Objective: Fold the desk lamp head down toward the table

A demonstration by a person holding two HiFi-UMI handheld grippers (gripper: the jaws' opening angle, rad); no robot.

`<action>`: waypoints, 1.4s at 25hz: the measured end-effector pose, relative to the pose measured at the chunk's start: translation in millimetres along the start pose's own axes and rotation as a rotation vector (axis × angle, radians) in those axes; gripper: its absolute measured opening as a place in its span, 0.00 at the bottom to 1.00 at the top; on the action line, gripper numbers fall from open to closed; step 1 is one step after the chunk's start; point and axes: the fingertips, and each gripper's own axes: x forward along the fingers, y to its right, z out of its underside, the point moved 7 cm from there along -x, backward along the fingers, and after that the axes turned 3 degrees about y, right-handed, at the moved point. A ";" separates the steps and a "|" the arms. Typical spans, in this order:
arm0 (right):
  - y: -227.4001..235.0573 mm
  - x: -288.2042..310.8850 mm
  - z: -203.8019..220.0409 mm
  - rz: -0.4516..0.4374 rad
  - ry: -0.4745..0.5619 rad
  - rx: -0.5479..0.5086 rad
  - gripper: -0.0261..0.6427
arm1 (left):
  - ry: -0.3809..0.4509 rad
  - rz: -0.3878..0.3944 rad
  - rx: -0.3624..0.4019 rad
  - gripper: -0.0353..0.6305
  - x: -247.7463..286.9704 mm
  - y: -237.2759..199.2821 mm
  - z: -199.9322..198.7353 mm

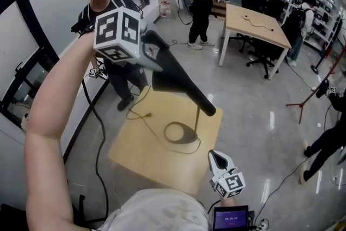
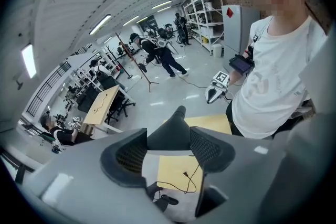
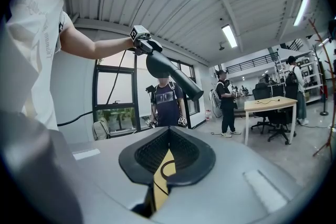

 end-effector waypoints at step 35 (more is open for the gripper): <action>-8.2 7.8 4.5 -0.014 -0.018 -0.001 0.06 | 0.258 -0.395 -0.337 0.46 13.4 8.1 41.6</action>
